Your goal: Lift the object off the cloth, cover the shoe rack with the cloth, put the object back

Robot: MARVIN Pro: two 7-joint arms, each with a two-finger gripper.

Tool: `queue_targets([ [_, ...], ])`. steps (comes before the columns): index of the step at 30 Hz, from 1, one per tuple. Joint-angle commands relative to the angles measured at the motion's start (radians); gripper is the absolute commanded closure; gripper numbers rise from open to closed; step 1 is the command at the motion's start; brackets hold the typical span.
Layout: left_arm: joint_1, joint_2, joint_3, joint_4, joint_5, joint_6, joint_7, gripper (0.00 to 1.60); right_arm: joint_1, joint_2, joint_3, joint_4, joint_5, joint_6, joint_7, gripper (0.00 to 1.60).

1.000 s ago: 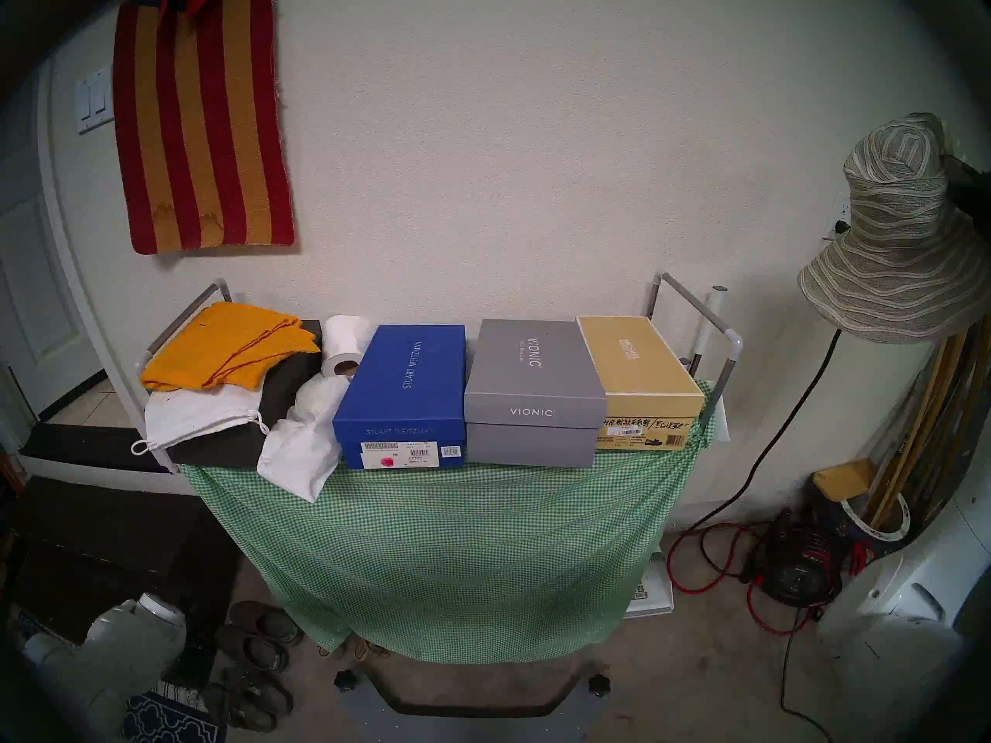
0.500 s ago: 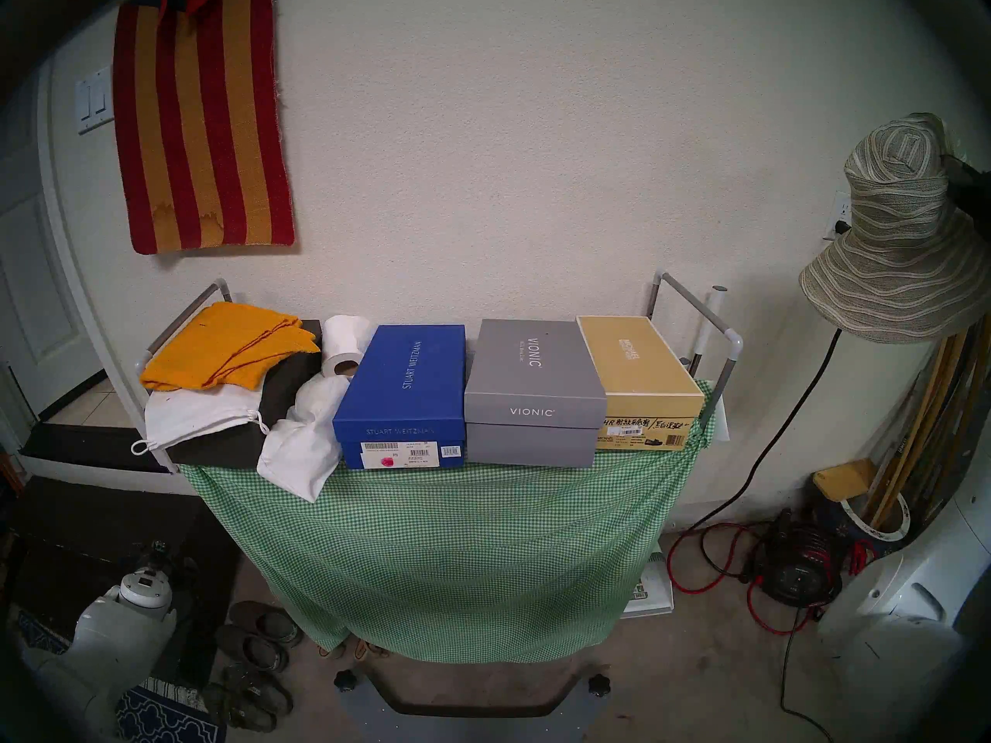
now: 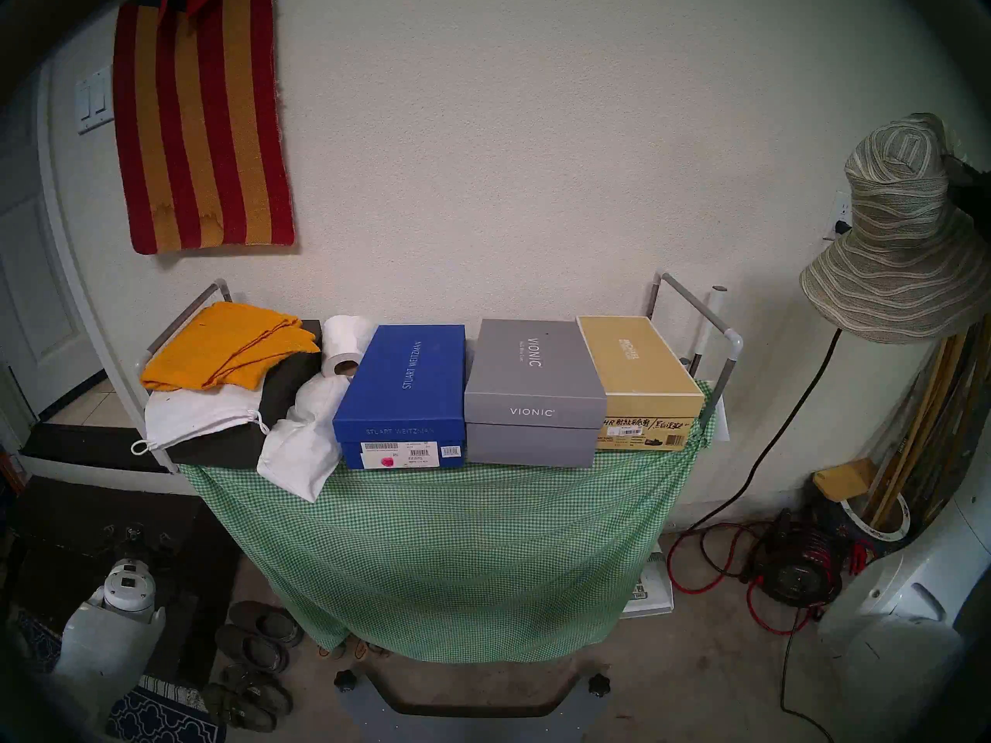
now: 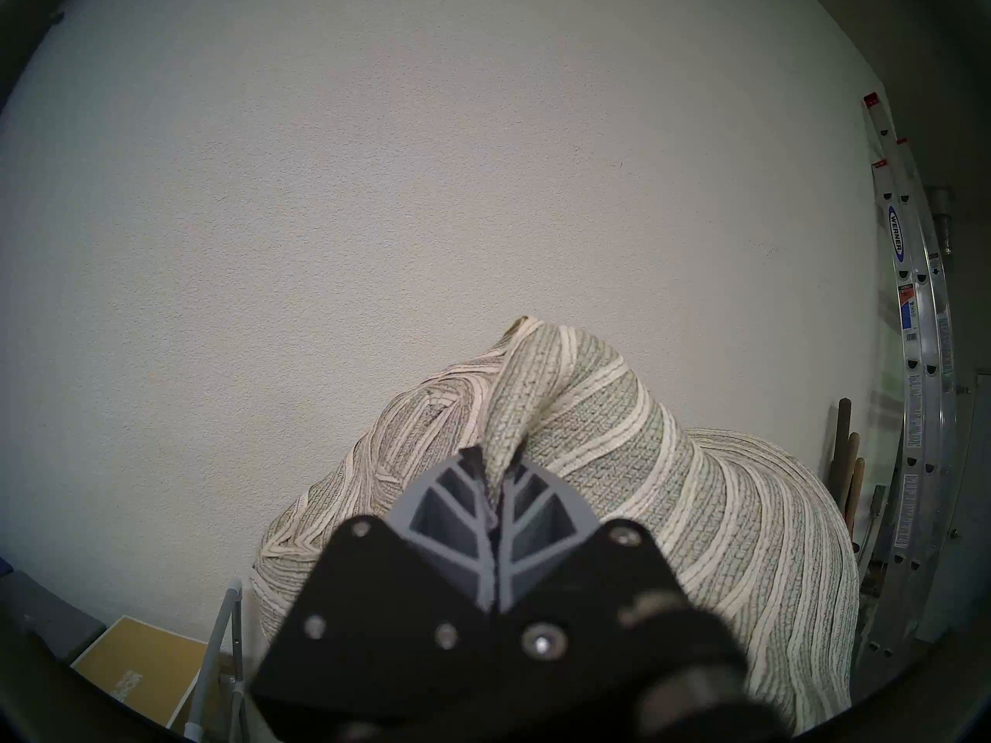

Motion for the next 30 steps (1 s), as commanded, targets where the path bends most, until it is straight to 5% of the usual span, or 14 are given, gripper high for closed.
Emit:
queue_targets([
  [1, 0.092, 0.012, -0.071, -0.068, -0.07, 0.026, -0.024, 0.0, 0.004, 0.002, -0.003, -0.004, -0.005, -0.002, 0.007, 1.6],
  [11, 0.117, 0.011, -0.089, -0.099, -0.091, 0.048, -0.039, 0.0, 0.016, -0.008, -0.017, -0.025, -0.003, -0.002, 0.011, 1.6],
  [30, 0.12, 0.011, -0.097, -0.104, -0.095, 0.062, -0.055, 0.0, -0.013, -0.127, -0.109, -0.33, 0.123, -0.002, 0.054, 1.6],
])
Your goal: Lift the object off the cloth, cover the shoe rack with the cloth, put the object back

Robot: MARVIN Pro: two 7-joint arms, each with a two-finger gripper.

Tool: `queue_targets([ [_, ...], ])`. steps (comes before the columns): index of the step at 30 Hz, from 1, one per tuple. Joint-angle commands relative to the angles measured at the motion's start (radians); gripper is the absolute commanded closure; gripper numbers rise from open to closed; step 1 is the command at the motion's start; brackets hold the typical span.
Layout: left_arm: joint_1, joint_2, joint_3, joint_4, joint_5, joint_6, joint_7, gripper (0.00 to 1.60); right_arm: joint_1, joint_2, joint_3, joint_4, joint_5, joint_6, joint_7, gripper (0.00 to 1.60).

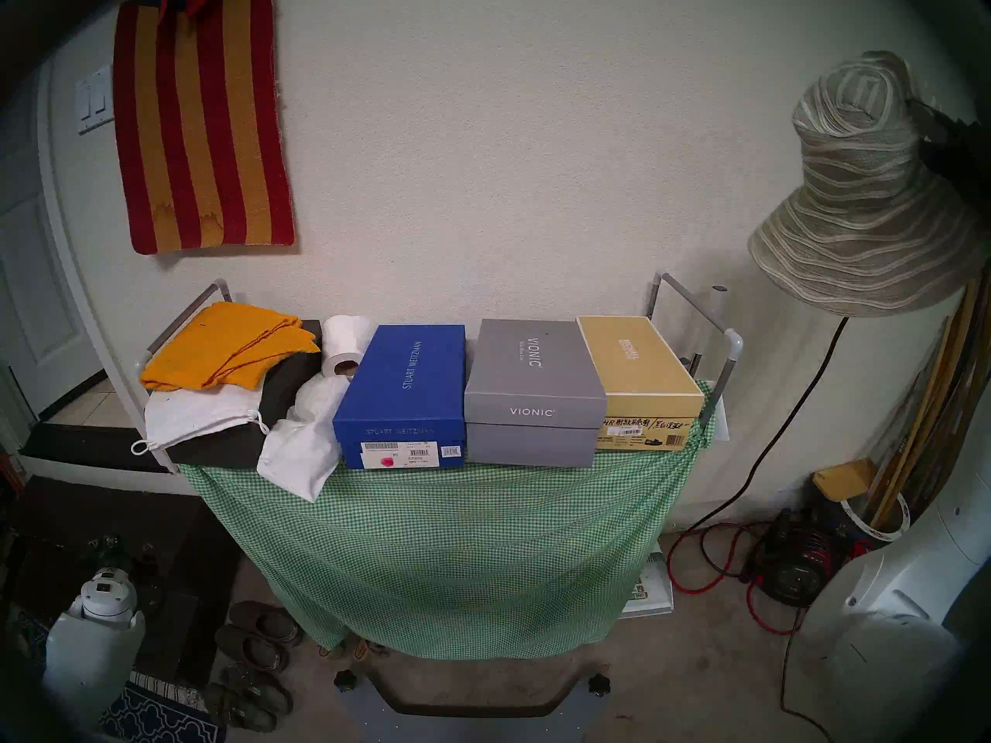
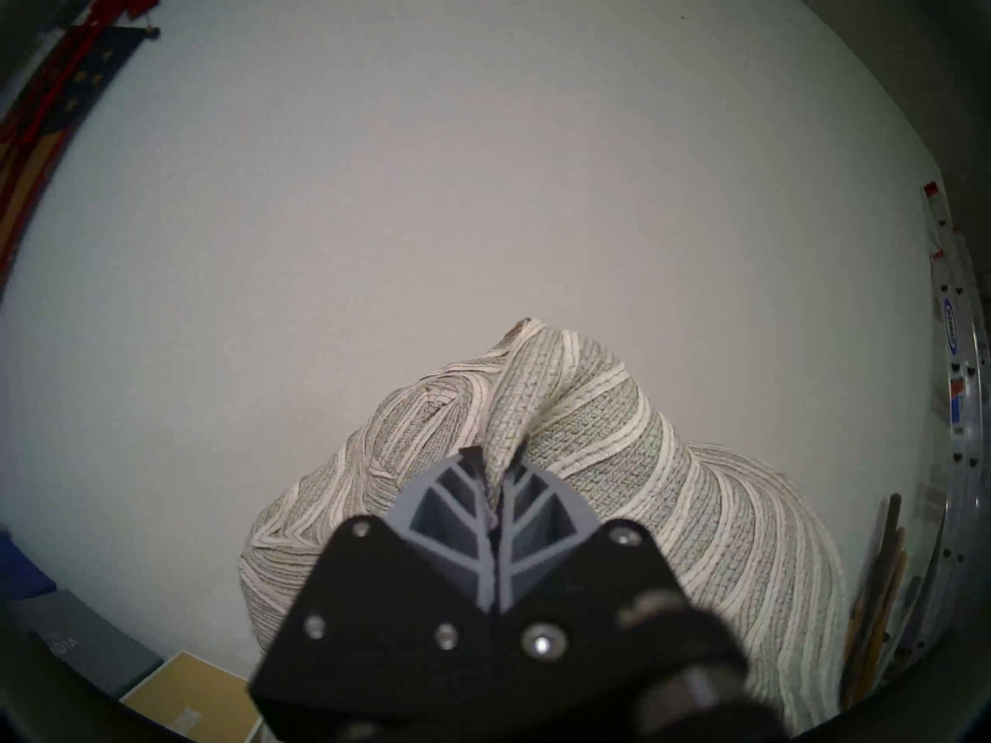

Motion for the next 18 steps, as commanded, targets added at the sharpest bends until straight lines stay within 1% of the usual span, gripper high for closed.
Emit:
queue_targets([
  [1, 0.008, 0.001, -0.005, -0.008, 0.001, -0.002, 0.004, 0.0, -0.05, -0.064, -0.011, -0.112, 0.047, -0.002, 0.049, 1.6],
  [4, 0.008, 0.001, -0.006, -0.009, 0.0, -0.001, 0.003, 0.0, -0.08, -0.082, -0.014, -0.115, 0.074, -0.002, 0.062, 1.6],
  [6, 0.009, 0.001, -0.006, -0.01, 0.0, 0.001, 0.003, 0.0, -0.097, -0.092, -0.022, -0.119, 0.085, -0.002, 0.057, 1.6],
  [9, 0.01, 0.001, -0.007, -0.011, -0.001, 0.003, 0.003, 0.0, -0.113, -0.103, -0.052, -0.109, 0.103, -0.002, 0.048, 1.6],
  [14, 0.012, 0.001, -0.007, -0.014, -0.002, 0.004, 0.005, 0.0, -0.107, -0.106, -0.106, -0.131, 0.143, -0.002, 0.042, 1.6],
  [18, 0.013, 0.001, -0.007, -0.015, -0.003, 0.004, 0.007, 0.0, -0.09, -0.128, -0.157, -0.136, 0.177, -0.002, 0.019, 1.6],
])
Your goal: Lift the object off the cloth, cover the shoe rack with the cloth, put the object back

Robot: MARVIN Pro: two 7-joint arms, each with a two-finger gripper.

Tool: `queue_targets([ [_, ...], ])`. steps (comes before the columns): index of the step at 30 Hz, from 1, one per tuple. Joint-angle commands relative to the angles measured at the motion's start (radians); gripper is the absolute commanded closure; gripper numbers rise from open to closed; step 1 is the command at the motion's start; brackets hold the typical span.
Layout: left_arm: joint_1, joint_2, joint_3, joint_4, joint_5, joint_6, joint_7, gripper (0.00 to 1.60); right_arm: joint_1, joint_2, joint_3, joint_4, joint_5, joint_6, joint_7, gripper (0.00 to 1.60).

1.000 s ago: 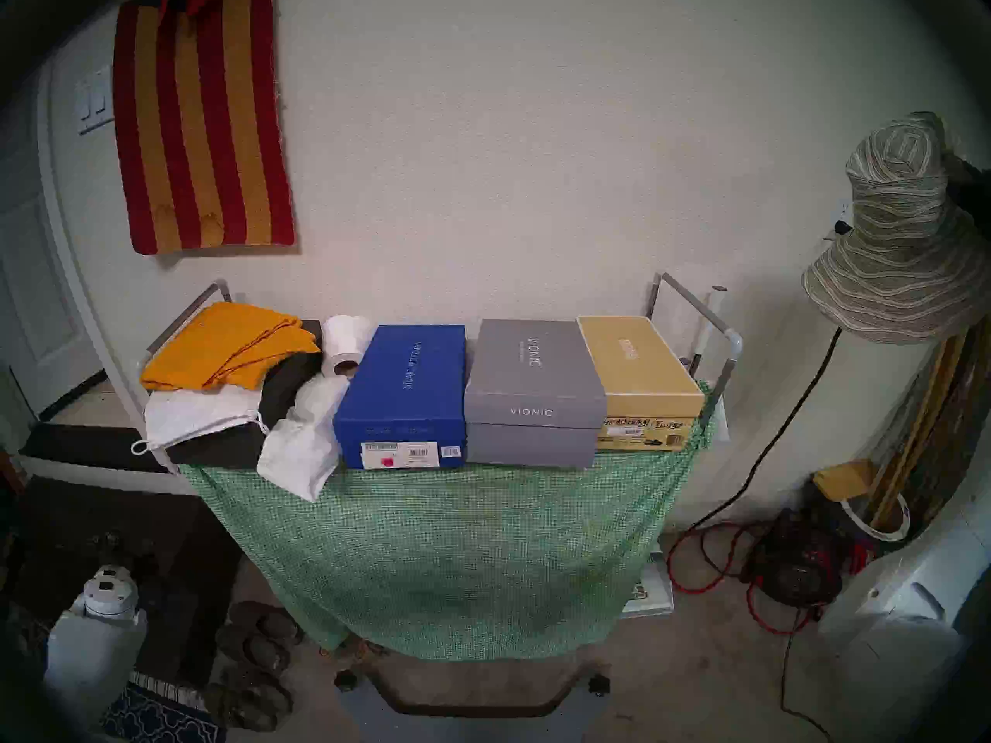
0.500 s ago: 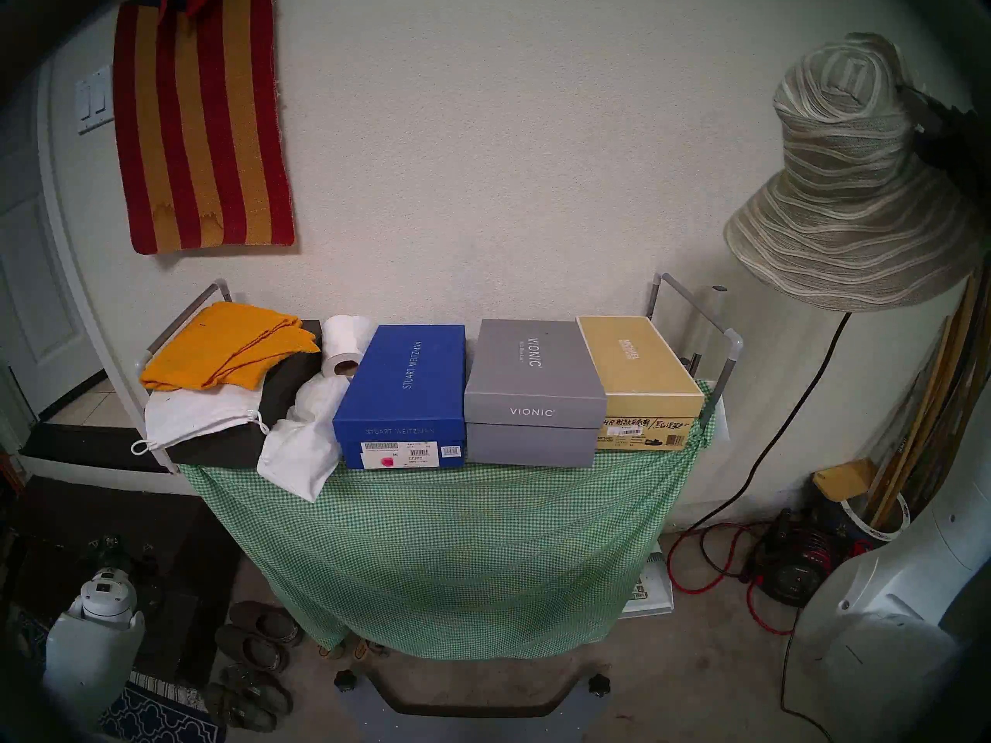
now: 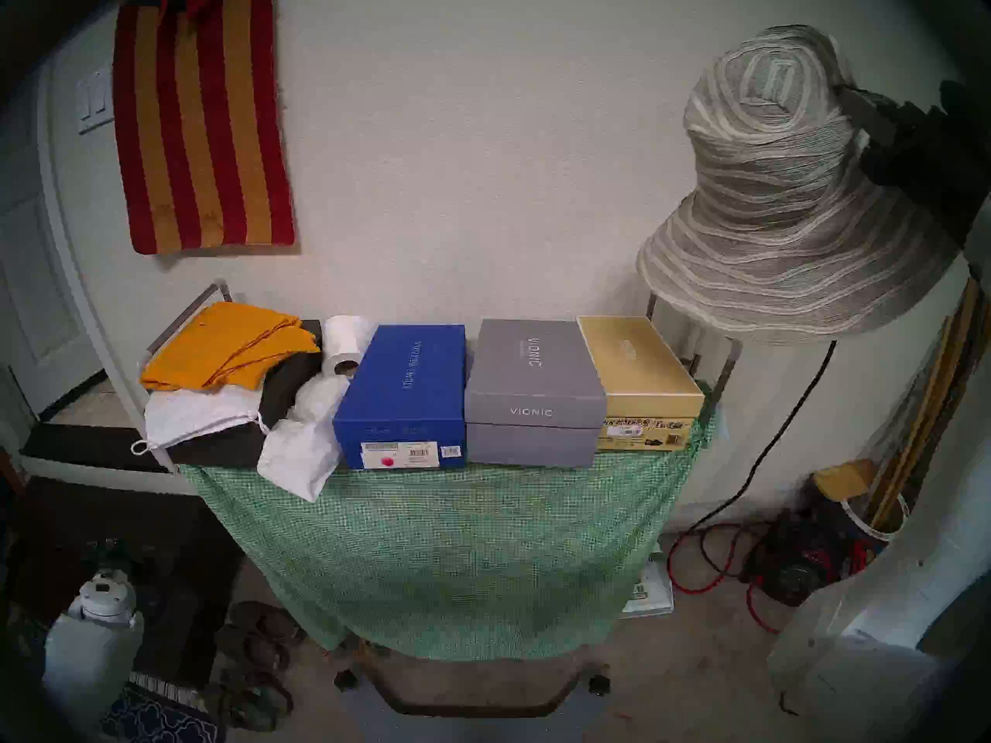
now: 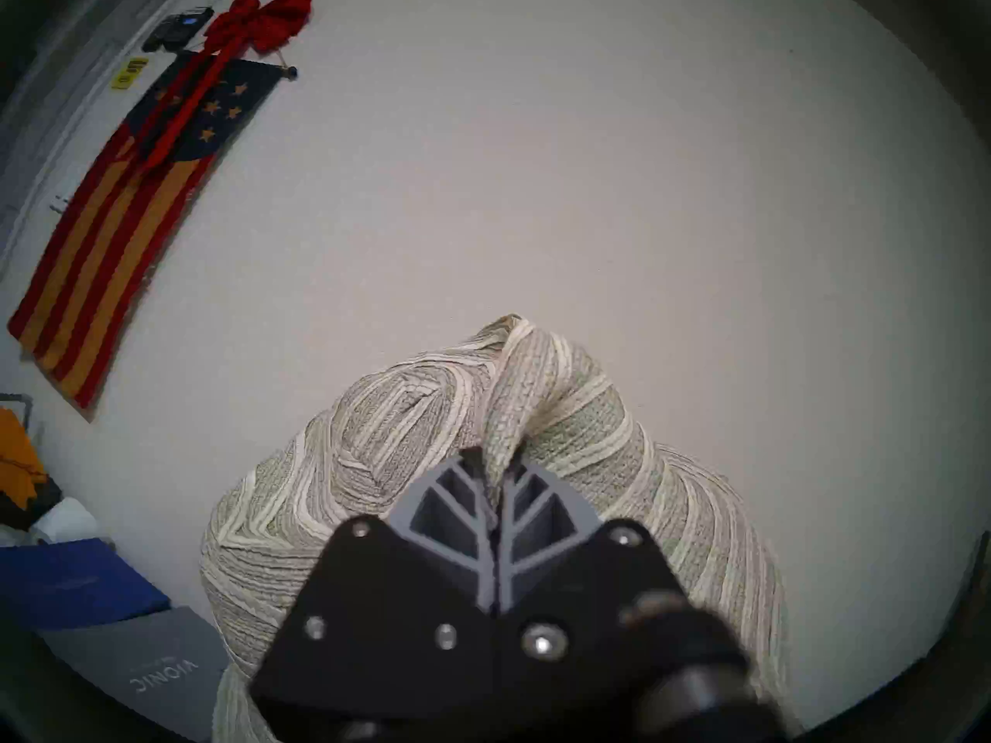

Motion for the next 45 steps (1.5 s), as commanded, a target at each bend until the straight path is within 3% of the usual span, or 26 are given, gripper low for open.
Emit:
queue_targets([
  [1, 0.005, 0.001, -0.002, -0.006, 0.002, -0.004, 0.004, 0.0, 0.022, -0.042, -0.082, -0.019, 0.051, -0.002, 0.0, 1.6],
  [11, 0.007, 0.002, -0.001, -0.009, -0.001, -0.005, 0.008, 0.0, 0.074, -0.071, -0.141, -0.019, 0.062, -0.002, -0.077, 1.6],
  [29, 0.009, 0.003, 0.001, -0.011, -0.004, -0.006, 0.013, 0.0, 0.093, -0.104, -0.177, -0.019, 0.085, -0.002, -0.164, 1.6],
  [31, 0.01, 0.003, 0.001, -0.012, -0.005, -0.006, 0.013, 0.0, 0.078, -0.124, -0.157, -0.019, 0.091, -0.002, -0.176, 1.6],
  [35, 0.01, 0.003, 0.002, -0.012, -0.006, -0.005, 0.014, 0.0, -0.026, -0.165, -0.138, -0.016, 0.093, -0.002, -0.159, 1.6],
  [37, 0.009, 0.003, 0.002, -0.011, -0.007, -0.005, 0.014, 0.0, -0.04, -0.208, -0.168, 0.018, 0.095, -0.002, -0.132, 1.6],
  [45, 0.01, 0.004, 0.003, -0.012, -0.009, -0.005, 0.016, 0.0, -0.13, -0.258, -0.267, 0.053, 0.098, -0.002, -0.082, 1.6],
])
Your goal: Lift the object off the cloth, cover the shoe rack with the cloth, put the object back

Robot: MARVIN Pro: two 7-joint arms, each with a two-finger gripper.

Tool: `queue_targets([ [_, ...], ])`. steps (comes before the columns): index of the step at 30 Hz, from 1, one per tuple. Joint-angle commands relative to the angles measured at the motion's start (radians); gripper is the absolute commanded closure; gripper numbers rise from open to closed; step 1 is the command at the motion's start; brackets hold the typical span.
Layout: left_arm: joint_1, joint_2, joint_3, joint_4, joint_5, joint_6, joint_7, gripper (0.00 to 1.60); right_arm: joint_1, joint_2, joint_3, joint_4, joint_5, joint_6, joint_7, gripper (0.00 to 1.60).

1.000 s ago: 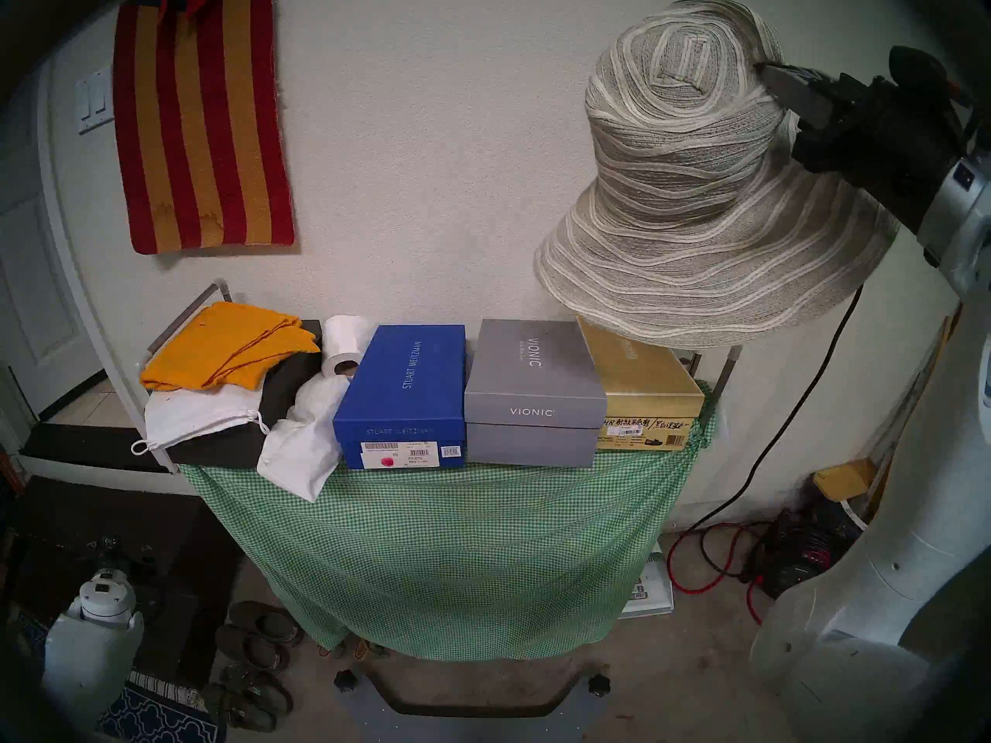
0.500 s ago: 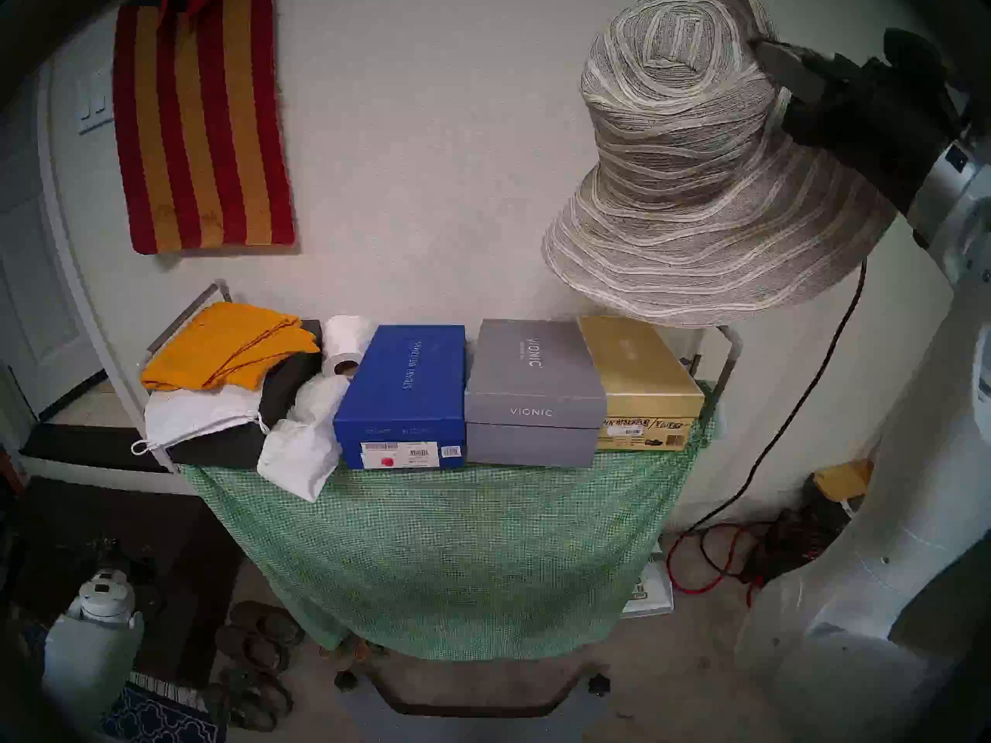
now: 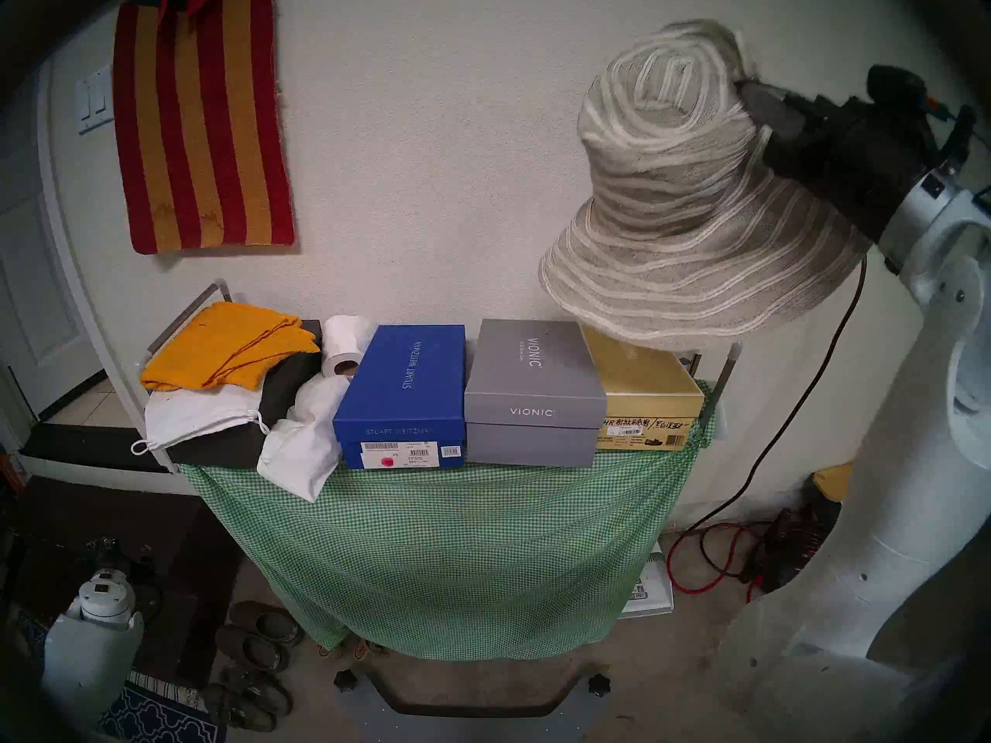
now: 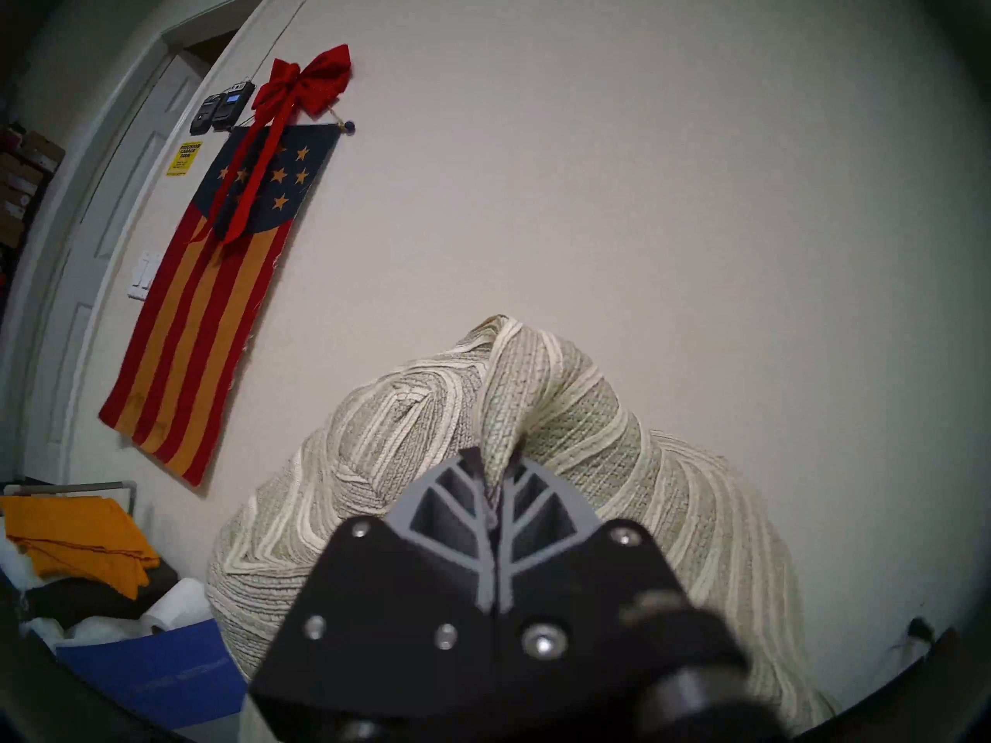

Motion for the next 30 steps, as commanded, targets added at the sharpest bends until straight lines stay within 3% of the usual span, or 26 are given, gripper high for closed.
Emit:
queue_targets([
  [1, 0.002, 0.001, 0.003, -0.003, 0.003, -0.002, -0.001, 0.0, -0.123, -0.078, -0.096, 0.023, 0.002, -0.002, 0.042, 1.6],
  [5, 0.002, 0.002, 0.003, -0.004, 0.002, -0.002, -0.001, 0.0, -0.172, -0.092, -0.181, 0.011, 0.003, -0.002, 0.059, 1.6],
  [7, 0.003, 0.002, 0.003, -0.004, 0.002, -0.002, -0.001, 0.0, -0.189, -0.094, -0.195, 0.008, 0.003, -0.002, 0.06, 1.6],
  [9, 0.003, 0.003, 0.004, -0.005, 0.002, -0.002, 0.0, 0.0, -0.256, -0.087, -0.211, -0.017, 0.012, -0.002, 0.061, 1.6],
  [10, 0.003, 0.003, 0.004, -0.005, 0.002, -0.002, 0.0, 0.0, -0.227, -0.084, -0.227, -0.004, 0.007, -0.002, 0.077, 1.6],
  [14, 0.004, 0.003, 0.004, -0.005, 0.002, -0.003, 0.0, 0.0, -0.281, -0.098, -0.224, -0.021, 0.029, -0.002, 0.06, 1.6],
  [20, 0.004, 0.004, 0.005, -0.006, 0.001, -0.003, 0.0, 0.0, -0.192, -0.136, -0.227, 0.091, 0.044, -0.002, 0.013, 1.6],
  [30, 0.004, 0.004, 0.005, -0.006, 0.001, -0.003, 0.001, 0.0, -0.082, -0.193, -0.378, 0.266, 0.025, -0.002, -0.096, 1.6],
])
